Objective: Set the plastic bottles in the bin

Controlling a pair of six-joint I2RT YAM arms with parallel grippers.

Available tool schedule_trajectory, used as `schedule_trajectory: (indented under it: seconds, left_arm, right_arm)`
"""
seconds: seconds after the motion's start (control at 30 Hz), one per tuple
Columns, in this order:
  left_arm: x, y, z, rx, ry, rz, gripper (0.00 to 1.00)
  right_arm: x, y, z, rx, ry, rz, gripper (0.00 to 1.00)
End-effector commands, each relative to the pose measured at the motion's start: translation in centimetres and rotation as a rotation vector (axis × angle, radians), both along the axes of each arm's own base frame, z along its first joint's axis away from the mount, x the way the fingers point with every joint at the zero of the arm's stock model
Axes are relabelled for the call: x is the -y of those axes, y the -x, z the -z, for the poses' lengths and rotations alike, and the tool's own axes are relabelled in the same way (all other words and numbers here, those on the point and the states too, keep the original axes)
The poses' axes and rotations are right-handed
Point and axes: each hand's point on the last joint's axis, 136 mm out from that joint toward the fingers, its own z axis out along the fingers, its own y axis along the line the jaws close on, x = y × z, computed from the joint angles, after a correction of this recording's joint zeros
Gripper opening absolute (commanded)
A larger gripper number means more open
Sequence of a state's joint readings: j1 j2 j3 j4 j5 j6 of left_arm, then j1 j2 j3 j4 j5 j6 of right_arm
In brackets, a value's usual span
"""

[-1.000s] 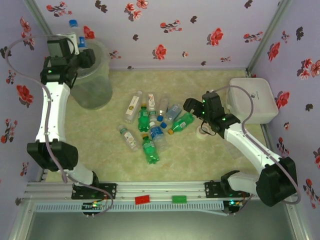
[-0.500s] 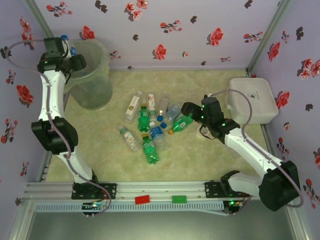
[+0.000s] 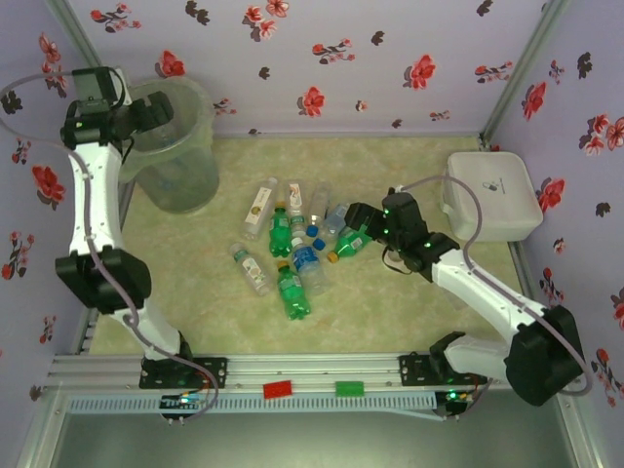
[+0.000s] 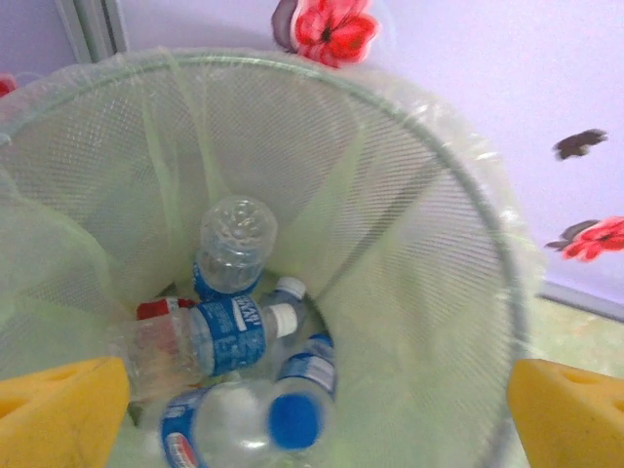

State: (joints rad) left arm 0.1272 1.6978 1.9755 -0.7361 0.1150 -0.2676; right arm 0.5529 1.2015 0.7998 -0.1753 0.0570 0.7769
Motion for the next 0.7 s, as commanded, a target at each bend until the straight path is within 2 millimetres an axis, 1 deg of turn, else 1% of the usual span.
schedule_trajectory:
  seconds: [0.0,0.03,0.1,0.13,0.17,0.2,0.27,0.33,0.43,0.5,0.6,0.67]
  left_arm:
    - [3.2,3.1,-4.5,0.161,0.066,0.048,1.0]
    - [4.0,3.8,-4.5,0.179,0.088,0.049,1.0]
    - [6.7,5.7,-4.3,0.248,0.129,0.09,1.0]
    - [7.9,6.4,-3.8,0.266,0.137,0.102,1.0]
    - [9.1,7.7,-4.1,0.305,0.145,0.116,1.0]
    - [10.3,8.7,-3.4,0.318,0.151,0.136,1.0]
    - [11.9,10.5,-2.5,0.345,0.177,0.154,1.0]
    - [13.3,12.0,-0.9,0.347,0.214,0.179,1.0]
    - [15.8,14.0,2.1,0.318,0.225,0.232,1.0]
    - [17.4,15.0,4.9,0.269,0.219,0.265,1.0]
    - [19.8,16.2,8.4,0.191,0.235,0.321,1.0]
    - [21.3,16.9,10.6,0.142,0.266,0.347,1.0]
  right_arm:
    - [-1.2,-0.8,0.2,-0.014,-0.045,0.03,1.0]
    - [-1.5,-0.8,0.5,-0.022,-0.05,0.031,1.0]
    - [-2.0,-1.0,1.5,-0.045,-0.052,0.043,1.0]
    - [-2.3,-1.1,1.9,-0.057,-0.053,0.046,1.0]
    - [-2.5,-1.2,2.3,-0.071,-0.057,0.055,0.99]
    - [-2.5,-1.2,2.8,-0.091,-0.056,0.064,1.0]
    - [-2.6,-1.2,3.6,-0.123,-0.061,0.084,1.0]
    - [-2.4,-1.1,4.3,-0.147,-0.071,0.114,1.0]
    - [-2.1,-1.1,5.2,-0.17,-0.089,0.157,1.0]
    - [-2.1,-1.2,5.5,-0.181,-0.103,0.179,0.99]
    - [-1.5,-1.2,6.2,-0.202,-0.083,0.22,0.98]
    - [-1.4,-1.4,6.5,-0.207,-0.078,0.236,0.94]
